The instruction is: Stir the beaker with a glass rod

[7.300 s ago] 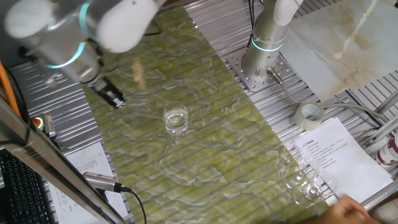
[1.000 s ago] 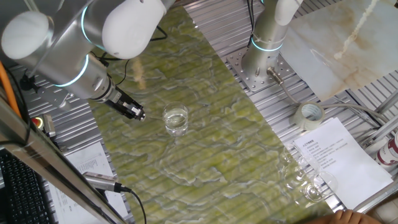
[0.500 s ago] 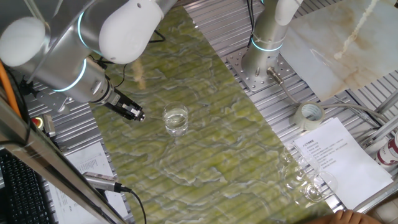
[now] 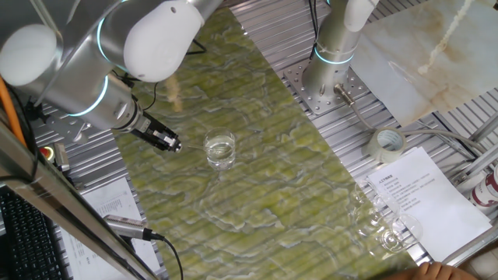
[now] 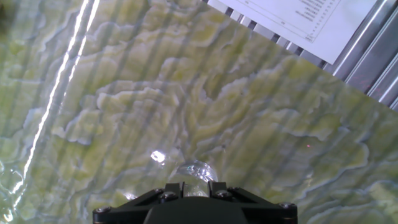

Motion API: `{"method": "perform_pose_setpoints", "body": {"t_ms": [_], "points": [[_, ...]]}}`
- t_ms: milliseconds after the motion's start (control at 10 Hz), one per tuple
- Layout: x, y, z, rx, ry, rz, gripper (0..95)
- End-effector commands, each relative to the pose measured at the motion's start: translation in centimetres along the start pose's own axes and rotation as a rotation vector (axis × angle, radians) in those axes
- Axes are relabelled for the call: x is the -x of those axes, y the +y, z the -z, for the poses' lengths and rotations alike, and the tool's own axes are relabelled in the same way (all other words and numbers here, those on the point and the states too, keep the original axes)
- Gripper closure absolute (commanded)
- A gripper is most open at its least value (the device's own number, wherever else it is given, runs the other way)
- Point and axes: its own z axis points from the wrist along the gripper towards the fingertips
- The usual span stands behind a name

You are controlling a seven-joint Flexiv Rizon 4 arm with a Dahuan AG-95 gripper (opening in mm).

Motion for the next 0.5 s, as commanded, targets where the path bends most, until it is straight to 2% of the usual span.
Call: {"method": "perform_pose_setpoints", "body": {"t_ms": [100,500], "points": [[0.12,0.04,0.03,0.004,0.008,-0.006,76.0],[0.21,0.11,-0.08,0.007,0.018,-0.009,76.0]]}}
